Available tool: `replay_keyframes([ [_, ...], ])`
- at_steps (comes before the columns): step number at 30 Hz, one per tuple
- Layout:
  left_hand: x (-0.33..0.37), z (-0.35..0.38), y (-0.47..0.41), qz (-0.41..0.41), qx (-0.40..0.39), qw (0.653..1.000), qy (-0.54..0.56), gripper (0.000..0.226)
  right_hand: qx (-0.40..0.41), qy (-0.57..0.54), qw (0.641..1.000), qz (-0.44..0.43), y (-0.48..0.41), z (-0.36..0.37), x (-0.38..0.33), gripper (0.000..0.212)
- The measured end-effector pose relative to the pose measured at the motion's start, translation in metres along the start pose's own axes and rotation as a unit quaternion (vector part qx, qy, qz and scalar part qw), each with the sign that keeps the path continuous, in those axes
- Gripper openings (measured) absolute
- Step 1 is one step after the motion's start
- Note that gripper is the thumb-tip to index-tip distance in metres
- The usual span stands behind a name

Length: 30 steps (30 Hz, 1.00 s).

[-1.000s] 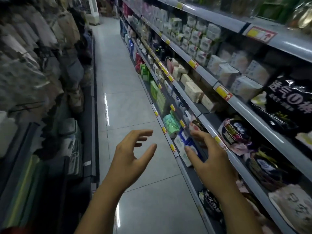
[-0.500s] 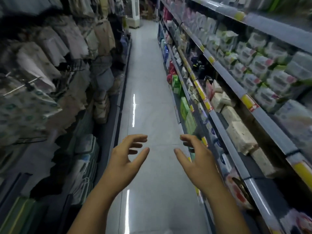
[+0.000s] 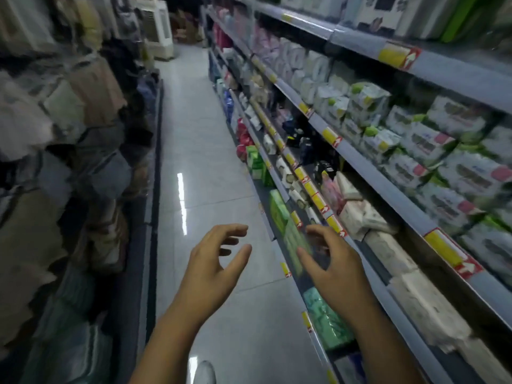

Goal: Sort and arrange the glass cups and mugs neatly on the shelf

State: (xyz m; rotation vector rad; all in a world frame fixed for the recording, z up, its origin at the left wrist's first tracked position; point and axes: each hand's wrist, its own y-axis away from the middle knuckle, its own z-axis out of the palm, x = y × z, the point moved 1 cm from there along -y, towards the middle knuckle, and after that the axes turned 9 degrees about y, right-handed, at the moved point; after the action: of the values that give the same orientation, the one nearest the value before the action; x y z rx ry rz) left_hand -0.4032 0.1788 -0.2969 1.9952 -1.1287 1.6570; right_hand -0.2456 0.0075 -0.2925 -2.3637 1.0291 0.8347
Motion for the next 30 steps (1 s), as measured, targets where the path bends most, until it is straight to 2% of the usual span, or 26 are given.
replay_keyframes([
  [5,-0.001,0.0,-0.133,0.051,-0.118,0.991,0.027,0.025,0.104,0.012,0.992,0.072,-0.077,-0.009,-0.025,0.03],
  [11,-0.013,0.022,-0.243,0.077,-0.201,0.974,0.074,0.026,0.152,0.039,0.979,0.13,-0.142,-0.007,-0.025,0.036],
  [18,-0.041,0.057,-0.347,0.091,-0.227,0.967,0.074,0.027,0.193,0.022,0.971,0.139,-0.249,0.007,0.002,0.034],
  [25,-0.015,0.066,-0.468,0.138,-0.203,0.967,0.061,0.027,0.19,0.021,0.977,0.098,-0.377,-0.013,-0.001,0.032],
  [30,0.007,0.089,-0.534,0.174,-0.256,0.947,0.084,0.035,0.237,0.062,0.966,0.083,-0.435,-0.036,-0.013,0.034],
])
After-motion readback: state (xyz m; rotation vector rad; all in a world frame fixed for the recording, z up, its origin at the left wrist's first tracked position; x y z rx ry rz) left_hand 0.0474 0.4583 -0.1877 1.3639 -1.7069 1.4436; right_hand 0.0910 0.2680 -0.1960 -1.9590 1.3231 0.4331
